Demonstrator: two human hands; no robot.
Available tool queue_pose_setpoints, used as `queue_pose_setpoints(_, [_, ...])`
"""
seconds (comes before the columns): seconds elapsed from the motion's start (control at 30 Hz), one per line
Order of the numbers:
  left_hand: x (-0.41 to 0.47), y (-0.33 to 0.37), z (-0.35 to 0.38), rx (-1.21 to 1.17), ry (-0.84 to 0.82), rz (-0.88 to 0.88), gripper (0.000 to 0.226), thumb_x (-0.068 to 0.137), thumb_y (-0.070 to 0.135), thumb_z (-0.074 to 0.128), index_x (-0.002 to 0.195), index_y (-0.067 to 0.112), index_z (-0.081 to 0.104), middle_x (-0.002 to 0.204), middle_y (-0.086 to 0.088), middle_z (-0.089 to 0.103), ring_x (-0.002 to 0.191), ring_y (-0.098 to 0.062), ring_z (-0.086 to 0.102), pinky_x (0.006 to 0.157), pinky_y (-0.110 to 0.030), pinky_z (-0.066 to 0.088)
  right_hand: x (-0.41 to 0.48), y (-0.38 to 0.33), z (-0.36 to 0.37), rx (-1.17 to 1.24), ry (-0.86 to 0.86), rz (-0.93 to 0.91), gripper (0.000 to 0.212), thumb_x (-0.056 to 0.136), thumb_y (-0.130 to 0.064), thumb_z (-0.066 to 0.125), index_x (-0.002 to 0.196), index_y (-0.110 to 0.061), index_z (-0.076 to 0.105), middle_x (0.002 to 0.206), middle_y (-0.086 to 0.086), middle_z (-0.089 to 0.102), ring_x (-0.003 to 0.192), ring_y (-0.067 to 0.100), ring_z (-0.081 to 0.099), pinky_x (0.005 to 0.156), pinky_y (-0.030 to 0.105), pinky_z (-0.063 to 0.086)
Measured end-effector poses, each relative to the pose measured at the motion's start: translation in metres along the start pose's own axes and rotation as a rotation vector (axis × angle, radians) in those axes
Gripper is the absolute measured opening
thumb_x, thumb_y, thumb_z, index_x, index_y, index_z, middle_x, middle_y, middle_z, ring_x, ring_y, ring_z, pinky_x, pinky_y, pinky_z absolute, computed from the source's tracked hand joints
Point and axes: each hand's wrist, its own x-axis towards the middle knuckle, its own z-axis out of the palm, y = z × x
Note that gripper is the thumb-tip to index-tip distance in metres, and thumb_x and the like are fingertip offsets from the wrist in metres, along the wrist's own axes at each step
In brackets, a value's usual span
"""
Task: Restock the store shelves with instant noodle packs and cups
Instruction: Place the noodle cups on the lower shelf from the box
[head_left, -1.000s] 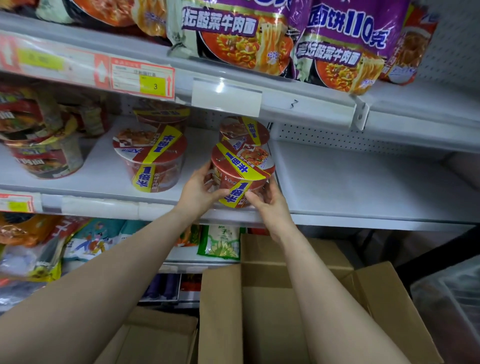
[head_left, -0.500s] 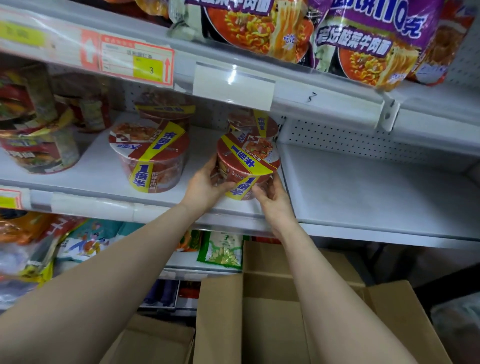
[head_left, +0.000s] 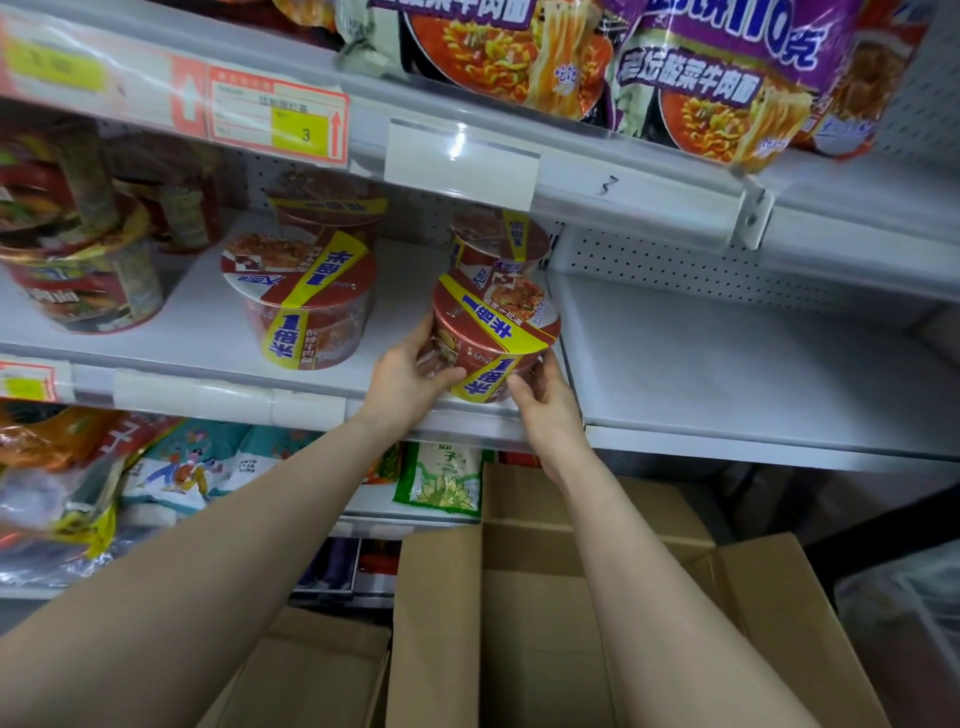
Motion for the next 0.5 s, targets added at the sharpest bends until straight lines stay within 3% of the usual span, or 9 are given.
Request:
queue_pose_setpoints(0.17, [0.004, 0.002, 0.002, 0.003, -0.031, -0.054, 0.084, 0.084, 0.005, 0.073, 0.153, 0.019, 0.027, 0.140, -0.007, 0.054, 0.126, -0.017, 0.054, 0.108, -0.037, 0.044, 0.003, -0.003, 0.003, -0.048, 0.049, 0.045, 0.052, 0.105, -0.022, 0.047, 0.152, -0.033, 0.028, 0.141, -0.005, 0.054, 0.131, 0.016, 0.047, 0.098, 0.030, 0.034])
queue_pose_setpoints(0.33, [0.006, 0.004, 0.003, -0.002, -0.036, -0.086, 0.086, 0.085, 0.001, 0.071, 0.154, 0.020, 0.024, 0.139, -0.007, 0.054, 0.128, -0.017, 0.052, 0.107, -0.034, 0.044, 0.017, -0.002, 0.002, -0.096, 0.047, 0.065, 0.051, 0.105, -0.023, 0.045, 0.152, -0.033, 0.030, 0.142, -0.003, 0.054, 0.134, 0.020, 0.047, 0.112, 0.043, 0.036])
queue_pose_setpoints(0.5, [0.005, 0.010, 0.002, 0.005, -0.052, -0.104, 0.084, 0.086, 0.001, 0.070, 0.154, 0.018, 0.023, 0.140, -0.006, 0.053, 0.130, -0.018, 0.051, 0.107, -0.031, 0.042, 0.020, -0.001, 0.001, -0.086, 0.039, 0.083, 0.046, 0.104, -0.024, 0.046, 0.149, -0.033, 0.035, 0.140, -0.004, 0.056, 0.132, 0.020, 0.048, 0.113, 0.047, 0.037])
